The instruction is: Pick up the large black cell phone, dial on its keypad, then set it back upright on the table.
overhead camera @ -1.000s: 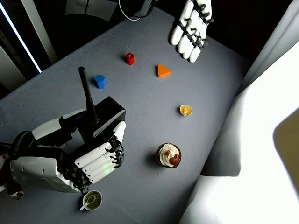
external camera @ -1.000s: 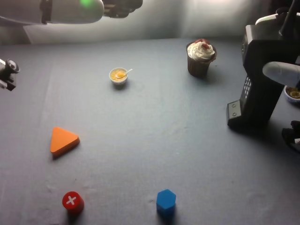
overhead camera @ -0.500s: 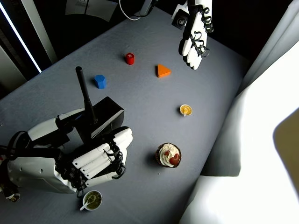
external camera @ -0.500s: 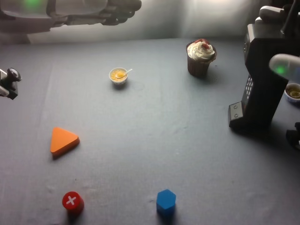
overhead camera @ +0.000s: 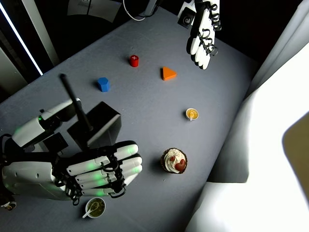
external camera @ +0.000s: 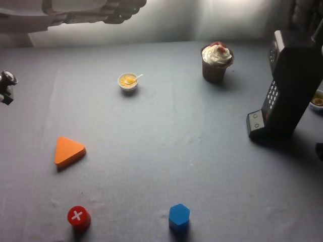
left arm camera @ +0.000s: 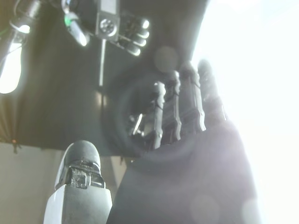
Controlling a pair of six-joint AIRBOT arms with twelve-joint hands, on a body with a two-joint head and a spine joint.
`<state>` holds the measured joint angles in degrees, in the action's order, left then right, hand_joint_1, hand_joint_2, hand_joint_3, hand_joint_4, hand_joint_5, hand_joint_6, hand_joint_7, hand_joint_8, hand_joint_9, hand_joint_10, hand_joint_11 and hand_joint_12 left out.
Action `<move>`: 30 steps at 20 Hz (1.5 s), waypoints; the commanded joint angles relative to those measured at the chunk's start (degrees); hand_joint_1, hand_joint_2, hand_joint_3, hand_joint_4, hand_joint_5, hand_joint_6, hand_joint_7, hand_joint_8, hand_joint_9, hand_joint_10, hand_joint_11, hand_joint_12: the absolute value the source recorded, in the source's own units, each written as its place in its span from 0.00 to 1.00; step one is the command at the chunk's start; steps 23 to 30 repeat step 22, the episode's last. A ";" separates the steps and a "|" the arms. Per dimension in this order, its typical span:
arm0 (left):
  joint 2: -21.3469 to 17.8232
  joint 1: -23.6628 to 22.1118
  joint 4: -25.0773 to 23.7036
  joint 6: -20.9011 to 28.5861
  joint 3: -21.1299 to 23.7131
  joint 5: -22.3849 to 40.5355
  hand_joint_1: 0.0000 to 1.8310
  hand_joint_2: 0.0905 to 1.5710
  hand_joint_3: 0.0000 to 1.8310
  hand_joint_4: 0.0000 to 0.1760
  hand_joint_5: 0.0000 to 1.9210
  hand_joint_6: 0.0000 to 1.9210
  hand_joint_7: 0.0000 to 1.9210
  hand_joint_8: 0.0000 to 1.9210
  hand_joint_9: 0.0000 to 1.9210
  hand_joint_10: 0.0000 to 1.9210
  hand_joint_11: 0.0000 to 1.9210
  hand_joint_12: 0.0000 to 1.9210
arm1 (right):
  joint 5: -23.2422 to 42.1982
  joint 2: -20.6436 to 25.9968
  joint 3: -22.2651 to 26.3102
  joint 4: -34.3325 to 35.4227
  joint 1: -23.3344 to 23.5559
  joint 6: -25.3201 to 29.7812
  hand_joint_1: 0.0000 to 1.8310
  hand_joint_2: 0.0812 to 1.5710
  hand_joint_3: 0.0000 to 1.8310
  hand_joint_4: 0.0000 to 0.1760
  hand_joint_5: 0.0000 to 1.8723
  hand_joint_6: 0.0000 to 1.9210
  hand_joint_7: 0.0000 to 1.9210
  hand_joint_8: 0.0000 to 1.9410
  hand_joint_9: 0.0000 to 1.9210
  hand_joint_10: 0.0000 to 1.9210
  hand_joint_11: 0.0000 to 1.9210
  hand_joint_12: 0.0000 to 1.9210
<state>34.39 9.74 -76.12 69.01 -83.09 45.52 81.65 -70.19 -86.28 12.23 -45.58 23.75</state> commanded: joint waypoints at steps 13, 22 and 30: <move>-1.01 -1.52 2.92 0.65 0.58 2.92 0.00 0.71 0.00 0.18 0.07 0.00 0.09 0.00 0.05 0.00 0.00 0.07 | 13.52 14.30 14.00 13.10 -14.87 0.52 0.16 0.50 0.00 0.42 0.00 0.00 0.00 0.00 0.00 0.00 0.02 0.01; -1.04 -1.56 2.67 1.56 0.43 2.84 0.00 0.73 0.00 0.07 0.07 0.00 0.07 0.00 0.04 0.00 0.00 0.10 | 19.38 27.56 36.22 24.21 -33.44 4.17 0.12 0.52 0.00 0.52 0.00 0.00 0.00 0.00 0.00 0.00 0.01 0.01; -1.04 -1.56 2.67 1.56 0.43 2.84 0.00 0.73 0.00 0.07 0.07 0.00 0.07 0.00 0.04 0.00 0.00 0.10 | 19.38 27.56 36.22 24.21 -33.44 4.17 0.12 0.52 0.00 0.52 0.00 0.00 0.00 0.00 0.00 0.00 0.01 0.01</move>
